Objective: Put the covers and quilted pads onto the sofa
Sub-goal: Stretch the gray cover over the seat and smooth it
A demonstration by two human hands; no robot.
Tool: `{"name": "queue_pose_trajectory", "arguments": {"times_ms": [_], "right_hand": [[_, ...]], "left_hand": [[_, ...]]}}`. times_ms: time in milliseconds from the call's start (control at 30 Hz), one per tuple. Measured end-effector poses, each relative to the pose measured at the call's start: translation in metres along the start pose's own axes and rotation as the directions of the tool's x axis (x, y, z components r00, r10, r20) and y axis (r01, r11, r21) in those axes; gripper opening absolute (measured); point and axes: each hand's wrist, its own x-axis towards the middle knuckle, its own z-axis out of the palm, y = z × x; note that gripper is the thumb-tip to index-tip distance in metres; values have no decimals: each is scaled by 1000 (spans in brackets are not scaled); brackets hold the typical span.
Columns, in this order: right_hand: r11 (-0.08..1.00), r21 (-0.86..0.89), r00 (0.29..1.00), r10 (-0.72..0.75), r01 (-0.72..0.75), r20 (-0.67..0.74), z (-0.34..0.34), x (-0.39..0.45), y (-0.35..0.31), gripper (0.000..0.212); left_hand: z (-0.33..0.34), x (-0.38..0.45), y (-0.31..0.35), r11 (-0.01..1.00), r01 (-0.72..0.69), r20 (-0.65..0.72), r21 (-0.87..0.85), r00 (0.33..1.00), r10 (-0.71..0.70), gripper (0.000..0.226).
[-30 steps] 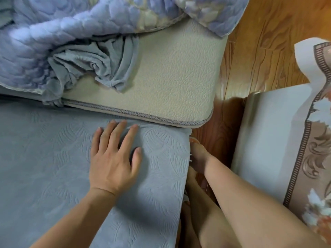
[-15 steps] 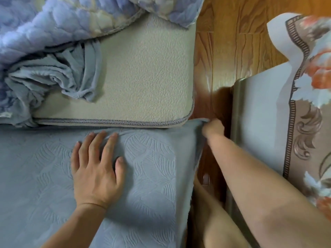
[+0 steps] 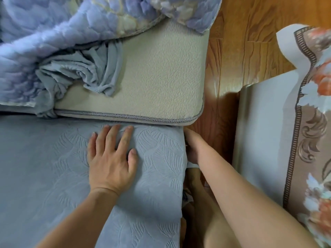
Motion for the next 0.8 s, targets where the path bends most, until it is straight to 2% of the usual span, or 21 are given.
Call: {"name": "queue_pose_trajectory", "arguments": {"times_ms": [67,133,167,200,267,300,367,400,433,500,533,567,600,633,700,733,767,800], "right_hand": [[995,90,999,47,-47,3,7,-28,-3,48],[998,55,999,39,-38,-21,7,-35,2,30],[1000,-22,997,12,-13,-70,5,-36,-1,26],[1000,-28,994,-16,13,-112,1,-28,-4,21],[973,-226,958,-106,44,-266,-5,-32,-27,17],[928,-370,922,-176,39,-345,-8,-38,-41,23],[854,-518,847,-305,41,-436,-11,-51,-59,33],[848,-526,822,-348,70,-452,-10,-55,-61,34],[865,-496,837,-325,75,-441,-3,-65,-57,35],[934,-347,915,-210,84,-344,9,-66,-35,37],[955,-272,921,-207,117,-330,16,-79,-24,37],[963,-205,912,-235,173,-335,21,-98,-15,38],[944,-223,886,-311,244,-343,25,-120,-8,36],[894,-315,826,-424,317,-372,29,-145,-2,27],[713,-564,589,-685,417,-429,41,-188,-2,17],[558,-684,462,-816,470,-348,49,-205,-5,17],[358,-754,360,-917,551,-173,62,-222,-8,17],[142,-768,299,-952,624,67,76,-227,-8,19]], "left_hand": [[0,0,-1,1000,-1,34,30,999,0,64],[-1,-1,-2,999,-4,43,34,999,3,65],[-2,-2,-2,1000,-6,41,30,999,5,65],[-2,-3,-2,1000,-10,35,25,999,9,64],[-2,-4,-3,999,-33,0,24,999,33,62],[-1,-6,-2,999,-44,-34,25,998,45,60],[2,-16,4,999,-42,-119,-9,992,40,55],[4,-25,11,999,-38,-142,-28,989,34,54],[7,-37,19,998,-37,-119,-43,992,32,56],[9,-58,35,996,-26,-9,-86,1000,26,64],[9,-61,38,995,-4,34,-102,999,8,67],[6,-60,40,993,15,68,-117,998,-8,68],[2,-56,42,992,24,93,-127,996,-12,69],[-1,-53,46,991,8,122,-132,992,8,70],[-8,-52,67,972,-148,191,-183,964,183,68],[-9,-54,84,935,-267,216,-234,923,318,65],[-10,-60,101,890,-362,245,-276,869,430,59],[-11,-69,113,853,-413,265,-317,826,498,55]]}}
